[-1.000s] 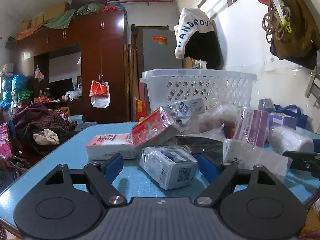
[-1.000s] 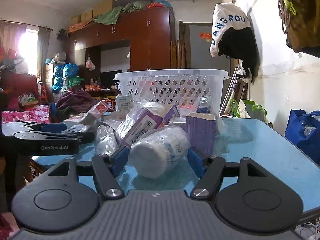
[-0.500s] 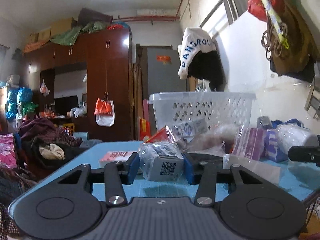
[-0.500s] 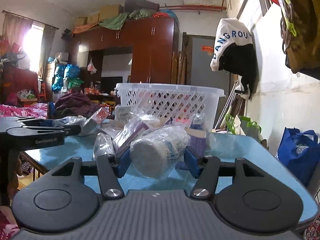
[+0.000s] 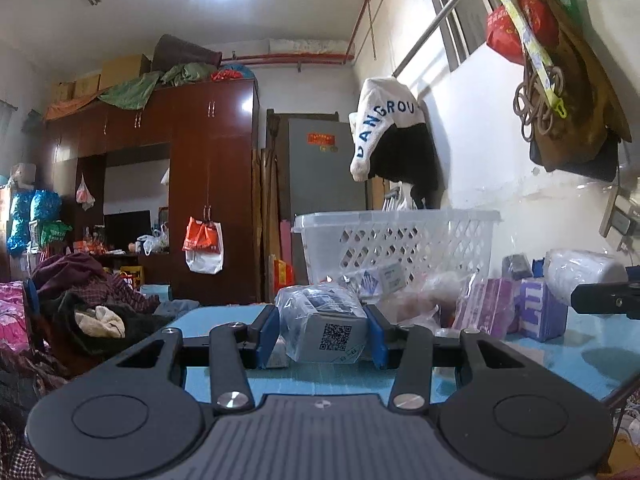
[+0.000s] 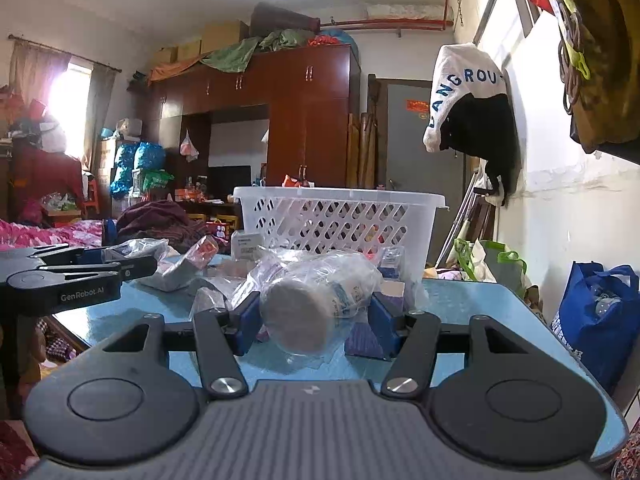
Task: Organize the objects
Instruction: 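Carry both held items into the white basket and open both grippers, then grasp the red gift box with the left gripper while the right grasps the purple white-topped box, then carry both held boxes into the white basket and open both grippers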
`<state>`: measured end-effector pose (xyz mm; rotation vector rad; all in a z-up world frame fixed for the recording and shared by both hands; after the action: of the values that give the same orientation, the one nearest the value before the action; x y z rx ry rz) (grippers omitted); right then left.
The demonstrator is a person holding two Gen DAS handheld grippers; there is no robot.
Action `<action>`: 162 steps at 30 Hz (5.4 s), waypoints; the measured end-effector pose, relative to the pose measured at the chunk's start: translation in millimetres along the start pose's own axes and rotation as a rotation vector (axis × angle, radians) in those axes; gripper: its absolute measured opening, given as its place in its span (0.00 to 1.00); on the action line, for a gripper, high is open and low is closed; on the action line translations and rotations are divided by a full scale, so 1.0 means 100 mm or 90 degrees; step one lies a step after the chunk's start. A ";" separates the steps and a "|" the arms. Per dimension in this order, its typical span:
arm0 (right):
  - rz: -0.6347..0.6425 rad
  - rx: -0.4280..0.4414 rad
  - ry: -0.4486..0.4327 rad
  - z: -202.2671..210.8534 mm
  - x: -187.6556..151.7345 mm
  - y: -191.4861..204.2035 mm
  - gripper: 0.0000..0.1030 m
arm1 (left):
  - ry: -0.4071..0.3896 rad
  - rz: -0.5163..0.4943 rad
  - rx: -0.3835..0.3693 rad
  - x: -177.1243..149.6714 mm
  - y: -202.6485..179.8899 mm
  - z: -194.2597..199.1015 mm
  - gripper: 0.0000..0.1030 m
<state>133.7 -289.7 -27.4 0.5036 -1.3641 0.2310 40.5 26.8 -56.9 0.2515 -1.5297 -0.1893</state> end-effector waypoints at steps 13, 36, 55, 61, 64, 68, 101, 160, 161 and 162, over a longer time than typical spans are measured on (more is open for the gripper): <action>-0.017 0.022 -0.045 -0.25 0.67 -0.11 0.59 | -0.039 0.059 -0.041 0.61 0.36 -0.29 0.48; 0.007 -0.035 0.026 -1.53 1.26 -0.21 0.98 | 0.150 0.051 -0.142 1.23 0.17 -2.17 0.79; -0.088 -0.042 0.066 -0.40 0.29 -0.43 0.86 | 0.182 0.193 -0.174 0.08 0.81 -0.85 0.88; -0.082 -0.039 0.092 -0.53 0.24 -0.43 0.75 | 0.190 0.161 -0.194 0.15 0.65 -1.01 0.88; -0.088 -0.035 0.095 -0.55 0.24 -0.44 0.73 | 0.214 0.144 -0.191 0.13 0.59 -1.09 0.88; -0.085 -0.037 0.096 -0.54 0.20 -0.43 0.71 | 0.238 0.139 -0.182 0.12 0.55 -1.17 0.88; -0.059 -0.014 0.024 -0.38 0.30 -0.41 0.43 | 0.103 0.082 -0.145 0.27 0.38 -0.95 0.70; -0.048 -0.045 0.010 -1.27 1.24 -0.47 1.00 | 0.148 0.096 -0.167 1.13 0.48 -2.00 0.86; -0.058 -0.051 0.001 -1.13 1.16 -0.49 1.00 | 0.141 0.091 -0.164 1.08 0.54 -1.81 0.87; -0.066 -0.053 0.001 -1.02 1.07 -0.52 1.00 | 0.138 0.084 -0.153 1.03 0.58 -1.65 0.88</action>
<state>267.2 -301.0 53.5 0.5030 -1.3368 0.0896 206.6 60.8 54.2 -0.0200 -1.2886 -0.2323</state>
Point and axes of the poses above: each gripper's, at about its wrist camera, not at the fingertips, and z roughly against the way its jaws point, y to its left, x to its top, the point moved 1 cm from there along -z, roughly the way its jaws point, and after that the axes turned 15 degrees about -z, right-handed, at the moved point
